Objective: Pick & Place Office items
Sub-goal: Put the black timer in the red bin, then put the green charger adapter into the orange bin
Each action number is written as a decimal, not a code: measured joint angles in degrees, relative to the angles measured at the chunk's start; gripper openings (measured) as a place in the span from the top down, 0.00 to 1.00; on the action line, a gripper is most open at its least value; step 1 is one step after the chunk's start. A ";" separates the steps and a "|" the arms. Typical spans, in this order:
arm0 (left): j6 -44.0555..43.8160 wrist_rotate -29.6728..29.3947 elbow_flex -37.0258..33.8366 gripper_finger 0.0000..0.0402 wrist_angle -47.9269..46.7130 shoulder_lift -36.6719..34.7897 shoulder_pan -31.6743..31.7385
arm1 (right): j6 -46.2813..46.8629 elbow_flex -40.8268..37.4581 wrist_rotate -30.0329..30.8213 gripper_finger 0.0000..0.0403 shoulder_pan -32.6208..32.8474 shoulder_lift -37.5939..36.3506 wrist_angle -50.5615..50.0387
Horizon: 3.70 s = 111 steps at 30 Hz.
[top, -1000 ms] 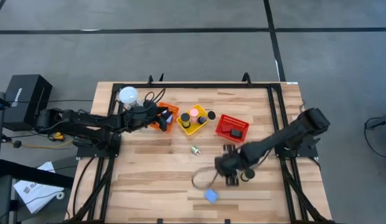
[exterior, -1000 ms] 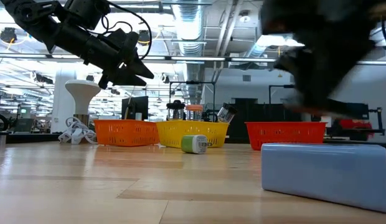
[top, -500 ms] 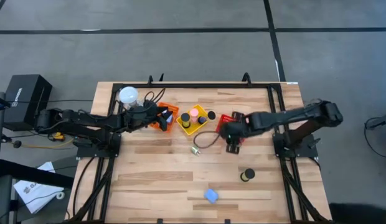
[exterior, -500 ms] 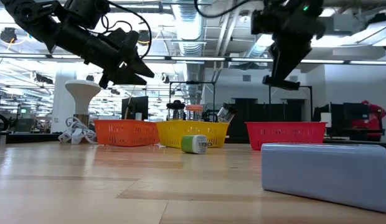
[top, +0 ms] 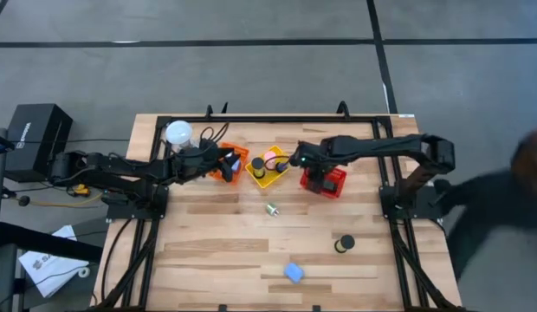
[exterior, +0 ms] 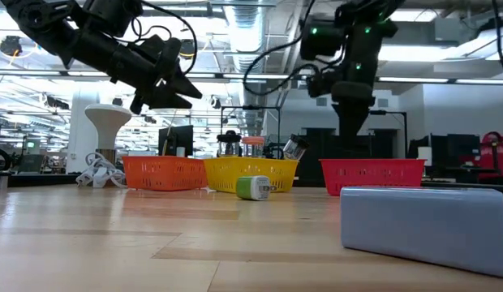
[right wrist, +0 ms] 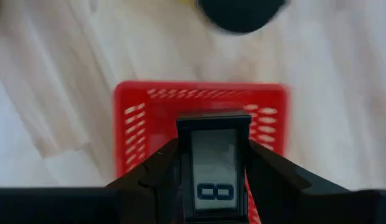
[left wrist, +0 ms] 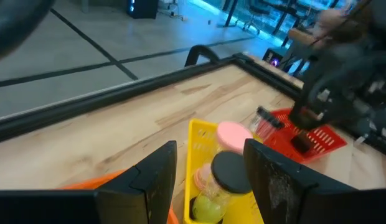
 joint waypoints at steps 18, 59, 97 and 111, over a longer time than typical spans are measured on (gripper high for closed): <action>-0.02 0.00 0.00 0.55 1.67 -0.02 0.00 | 0.38 -0.08 -6.98 0.56 -0.86 3.19 -2.73; 4.99 17.97 0.00 0.55 11.87 0.11 0.10 | -0.78 -25.52 -6.54 0.41 9.83 -30.51 29.17; 37.56 34.23 27.06 0.38 -9.28 40.52 -10.45 | 3.20 -25.82 -6.75 0.41 8.96 -11.95 36.96; 37.57 32.26 27.08 0.42 -9.62 43.94 -10.47 | 3.23 -25.82 -6.73 0.41 8.96 -11.73 37.15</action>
